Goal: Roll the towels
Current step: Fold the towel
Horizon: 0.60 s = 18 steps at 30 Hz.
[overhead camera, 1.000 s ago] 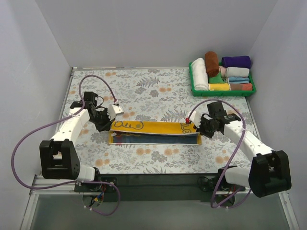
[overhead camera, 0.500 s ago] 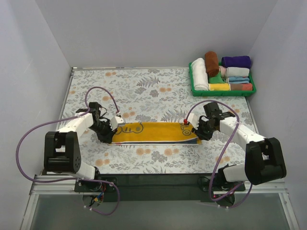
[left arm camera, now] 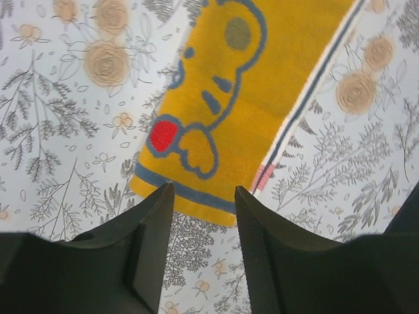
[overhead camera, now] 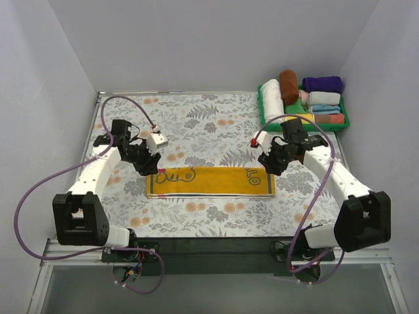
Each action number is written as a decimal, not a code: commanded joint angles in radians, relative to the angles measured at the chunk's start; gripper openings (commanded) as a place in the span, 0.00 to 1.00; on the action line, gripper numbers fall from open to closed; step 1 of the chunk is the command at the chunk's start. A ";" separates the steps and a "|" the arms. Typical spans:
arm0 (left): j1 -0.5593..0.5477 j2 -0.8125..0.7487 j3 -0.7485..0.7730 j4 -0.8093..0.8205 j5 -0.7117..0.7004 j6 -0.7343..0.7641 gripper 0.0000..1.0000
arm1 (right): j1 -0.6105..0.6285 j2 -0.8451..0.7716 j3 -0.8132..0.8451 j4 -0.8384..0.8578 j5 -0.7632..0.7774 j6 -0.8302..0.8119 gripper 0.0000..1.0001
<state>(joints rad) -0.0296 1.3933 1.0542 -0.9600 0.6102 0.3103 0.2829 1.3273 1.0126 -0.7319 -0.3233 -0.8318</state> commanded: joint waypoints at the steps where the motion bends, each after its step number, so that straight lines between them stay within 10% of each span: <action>1: 0.003 0.018 0.018 0.176 -0.024 -0.178 0.35 | 0.013 0.126 0.070 -0.029 -0.046 0.123 0.42; 18: 0.003 0.282 -0.140 0.355 -0.199 -0.278 0.03 | 0.027 0.400 0.018 0.112 0.084 0.249 0.23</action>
<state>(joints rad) -0.0296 1.6558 0.9443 -0.6712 0.5095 0.0452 0.3054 1.7157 1.0470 -0.6453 -0.2661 -0.5934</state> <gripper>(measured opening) 0.034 0.229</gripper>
